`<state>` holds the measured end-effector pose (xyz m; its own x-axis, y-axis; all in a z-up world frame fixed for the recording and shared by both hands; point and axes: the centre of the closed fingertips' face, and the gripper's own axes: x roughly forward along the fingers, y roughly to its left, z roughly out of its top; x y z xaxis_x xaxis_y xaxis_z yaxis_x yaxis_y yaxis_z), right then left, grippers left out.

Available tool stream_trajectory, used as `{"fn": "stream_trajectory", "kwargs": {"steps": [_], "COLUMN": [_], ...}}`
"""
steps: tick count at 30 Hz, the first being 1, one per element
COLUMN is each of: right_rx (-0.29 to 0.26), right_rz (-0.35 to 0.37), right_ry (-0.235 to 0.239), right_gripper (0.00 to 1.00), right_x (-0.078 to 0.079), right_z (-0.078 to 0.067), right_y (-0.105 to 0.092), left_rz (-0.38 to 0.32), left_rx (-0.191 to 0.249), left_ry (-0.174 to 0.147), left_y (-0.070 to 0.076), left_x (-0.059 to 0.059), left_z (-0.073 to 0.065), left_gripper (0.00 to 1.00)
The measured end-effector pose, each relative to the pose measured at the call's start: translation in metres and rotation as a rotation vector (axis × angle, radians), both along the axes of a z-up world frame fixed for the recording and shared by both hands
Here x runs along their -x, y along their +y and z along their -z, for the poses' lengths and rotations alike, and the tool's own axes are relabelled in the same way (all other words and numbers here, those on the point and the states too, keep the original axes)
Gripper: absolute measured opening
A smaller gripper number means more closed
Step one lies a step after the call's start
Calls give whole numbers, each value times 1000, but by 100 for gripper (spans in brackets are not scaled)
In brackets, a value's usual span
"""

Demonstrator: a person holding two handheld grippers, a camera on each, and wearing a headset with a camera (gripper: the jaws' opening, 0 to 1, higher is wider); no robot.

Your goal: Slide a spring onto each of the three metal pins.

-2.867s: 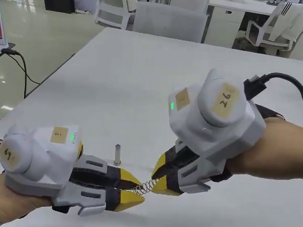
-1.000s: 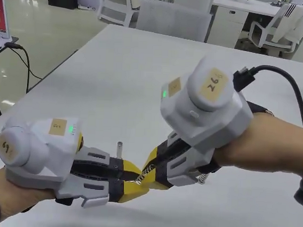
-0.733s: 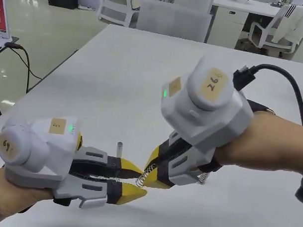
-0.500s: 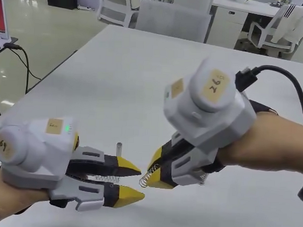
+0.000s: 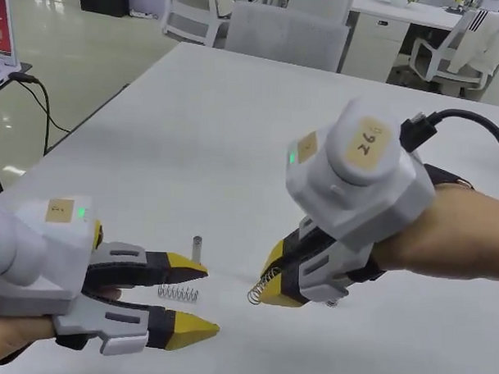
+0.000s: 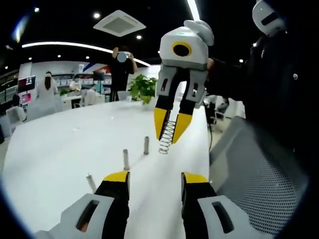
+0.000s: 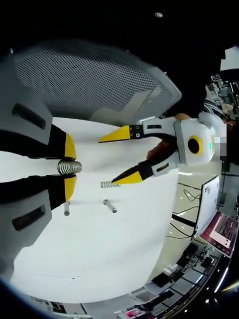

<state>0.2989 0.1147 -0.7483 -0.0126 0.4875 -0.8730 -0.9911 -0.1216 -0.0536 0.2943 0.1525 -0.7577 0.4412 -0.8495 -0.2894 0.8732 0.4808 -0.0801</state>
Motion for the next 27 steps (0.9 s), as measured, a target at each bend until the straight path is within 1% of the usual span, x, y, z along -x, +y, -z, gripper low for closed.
{"fn": "stream_trajectory", "kwargs": {"steps": [3, 8, 16, 21, 25, 27], "right_rx": [5, 17, 34, 52, 69, 87], "right_rz": [8, 21, 43, 62, 78, 85], "right_ry": [-1, -8, -21, -44, -58, -75], "right_gripper": [8, 8, 8, 8, 8, 8], "right_x": [-3, -9, -23, -36, -50, -58], "right_z": [0, 2, 3, 4, 6, 8], "right_y": [-3, -7, -13, -16, -18, -21], "left_rz": [-17, -45, -61, -65, -67, -67], "left_rx": [6, 17, 28, 29, 30, 28], "left_ry": [-1, 6, 12, 16, 15, 16], "left_y": [4, 8, 7, 5, 5, 5], "left_x": [1, 2, 5, 7, 6, 7], "left_z": [-1, 1, 3, 4, 4, 4], "left_gripper": [36, 39, 41, 42, 42, 42]}}
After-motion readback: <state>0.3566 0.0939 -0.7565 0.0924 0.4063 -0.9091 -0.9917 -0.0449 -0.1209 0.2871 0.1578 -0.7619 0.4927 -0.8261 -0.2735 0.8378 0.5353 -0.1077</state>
